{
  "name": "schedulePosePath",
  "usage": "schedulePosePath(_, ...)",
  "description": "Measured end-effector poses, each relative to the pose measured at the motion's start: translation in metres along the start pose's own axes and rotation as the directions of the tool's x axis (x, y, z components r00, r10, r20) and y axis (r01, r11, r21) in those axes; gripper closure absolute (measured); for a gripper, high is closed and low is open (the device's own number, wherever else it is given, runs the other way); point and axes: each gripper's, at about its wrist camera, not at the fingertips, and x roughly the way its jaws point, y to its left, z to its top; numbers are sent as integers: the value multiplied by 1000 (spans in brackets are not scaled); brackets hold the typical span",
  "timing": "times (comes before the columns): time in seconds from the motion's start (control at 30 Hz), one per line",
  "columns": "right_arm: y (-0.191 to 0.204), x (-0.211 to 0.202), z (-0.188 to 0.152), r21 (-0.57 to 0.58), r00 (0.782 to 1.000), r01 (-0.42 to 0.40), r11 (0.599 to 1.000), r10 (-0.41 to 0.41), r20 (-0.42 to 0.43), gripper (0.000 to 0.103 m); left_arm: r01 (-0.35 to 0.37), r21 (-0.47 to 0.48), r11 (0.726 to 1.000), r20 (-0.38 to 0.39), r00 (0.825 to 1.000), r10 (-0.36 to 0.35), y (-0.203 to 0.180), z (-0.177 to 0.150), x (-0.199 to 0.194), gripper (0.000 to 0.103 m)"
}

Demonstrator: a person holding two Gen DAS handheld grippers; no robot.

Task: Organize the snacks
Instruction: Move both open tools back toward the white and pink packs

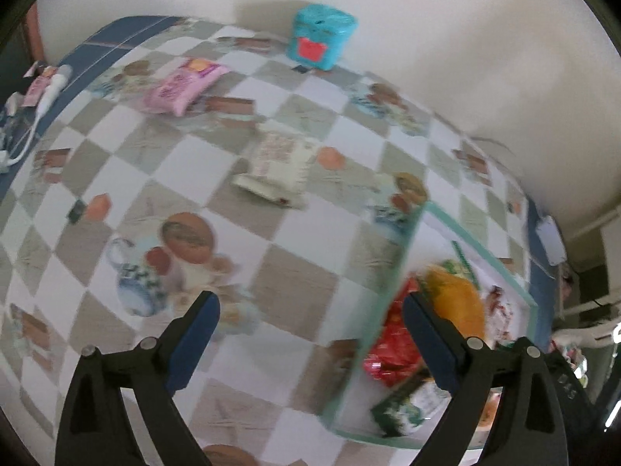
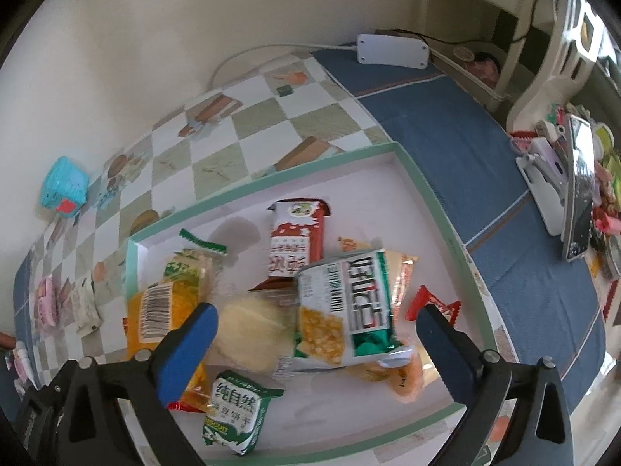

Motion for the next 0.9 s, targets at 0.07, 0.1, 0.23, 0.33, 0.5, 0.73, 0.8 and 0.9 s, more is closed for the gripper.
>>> schedulePosePath(0.07,7,-3,-2,-19,1000,2,1000,-2,7,0,-43,-19,999,-4,999,42,11,2,0,8)
schedulePosePath(0.1,12,-5,-3,-32,1000,3,999,-3,13,0,-62,-26,998,-7,998,62,16,3,0,8)
schedulePosePath(0.23,33,-13,-9,-88,1000,2,996,1,32,0,-121,-75,990,-17,993,120,41,6,-3,8)
schedulePosePath(0.33,52,-20,-16,-139,999,-8,990,14,42,0,-154,-112,982,-3,988,154,57,9,-9,8)
schedulePosePath(0.5,87,-33,-31,-224,997,-26,974,42,65,0,-177,-154,972,25,983,183,80,14,-23,8)
schedulePosePath(0.73,126,-52,-49,-316,992,-60,947,92,87,0,-200,-189,961,62,975,215,110,20,-41,8)
schedulePosePath(0.8,134,-55,-54,-336,991,-69,939,104,88,0,-209,-202,957,67,972,226,119,20,-45,8)
schedulePosePath(0.9,150,-59,-64,-378,990,-66,924,108,91,0,-211,-231,950,69,970,233,133,21,-50,8)
